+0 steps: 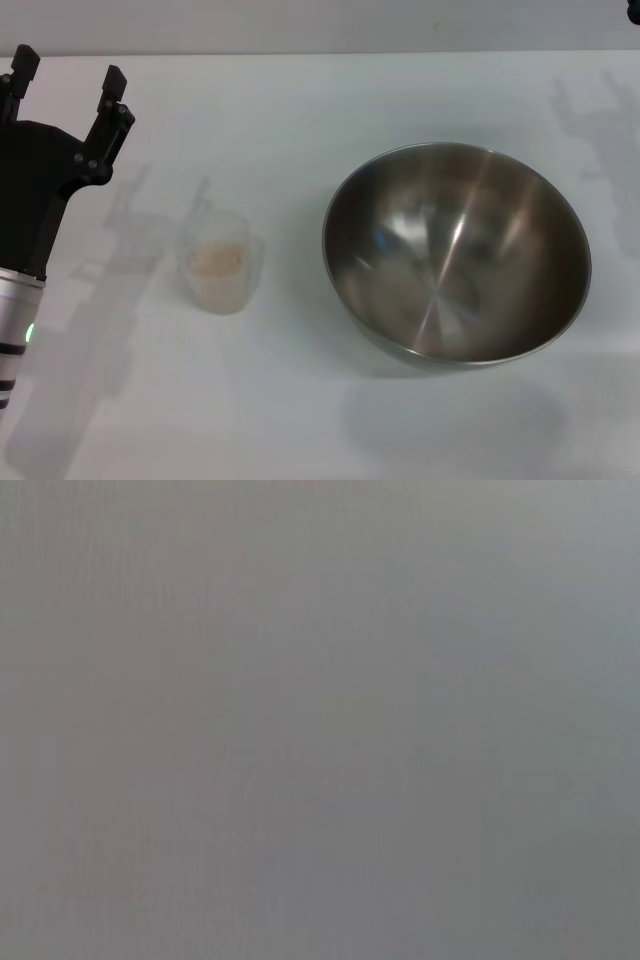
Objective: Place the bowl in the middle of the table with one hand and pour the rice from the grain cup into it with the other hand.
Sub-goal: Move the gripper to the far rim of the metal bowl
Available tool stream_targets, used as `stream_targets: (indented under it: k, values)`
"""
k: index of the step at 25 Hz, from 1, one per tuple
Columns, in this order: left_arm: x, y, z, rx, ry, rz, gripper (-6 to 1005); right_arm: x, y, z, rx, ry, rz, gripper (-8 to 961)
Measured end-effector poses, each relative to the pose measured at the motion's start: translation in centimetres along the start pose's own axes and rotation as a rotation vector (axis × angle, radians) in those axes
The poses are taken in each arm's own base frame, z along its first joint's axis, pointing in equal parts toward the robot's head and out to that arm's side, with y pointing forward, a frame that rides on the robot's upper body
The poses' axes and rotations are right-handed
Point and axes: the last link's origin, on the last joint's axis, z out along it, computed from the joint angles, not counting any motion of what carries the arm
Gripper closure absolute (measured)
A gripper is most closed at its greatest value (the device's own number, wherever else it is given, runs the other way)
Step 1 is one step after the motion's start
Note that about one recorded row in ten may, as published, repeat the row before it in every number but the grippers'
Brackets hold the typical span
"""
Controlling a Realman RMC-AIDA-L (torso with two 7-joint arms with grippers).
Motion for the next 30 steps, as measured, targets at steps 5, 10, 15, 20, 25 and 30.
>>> stream_targets:
  k: [5, 10, 15, 20, 25, 30]
  values:
    - [0.0, 0.0, 0.1, -0.002, -0.001, 0.000, 198, -0.1, 0.0, 0.1, -0.001, -0.008, -0.056, 258]
    - [-0.1, 0.0, 0.1, -0.001, -0.002, 0.002, 199, -0.5, 0.1, 0.2, -0.003, -0.030, -0.087, 259]
    - [-0.1, 0.0, 0.1, -0.004, -0.003, 0.004, 200, -1.3, 0.2, -0.3, 0.002, -0.094, -0.246, 258]
    - [0.0, 0.1, -0.1, -0.008, -0.002, 0.003, 201, -2.6, 0.6, -0.1, 0.015, -0.172, -0.407, 258]
    - [0.0, 0.1, -0.4, -0.005, -0.003, 0.003, 202, -3.2, 0.9, 1.5, 0.024, -0.146, -0.355, 259]
    - [0.0, 0.0, -0.7, -0.001, -0.006, -0.001, 203, -3.5, 2.1, 4.5, -0.010, 0.037, -0.130, 259]
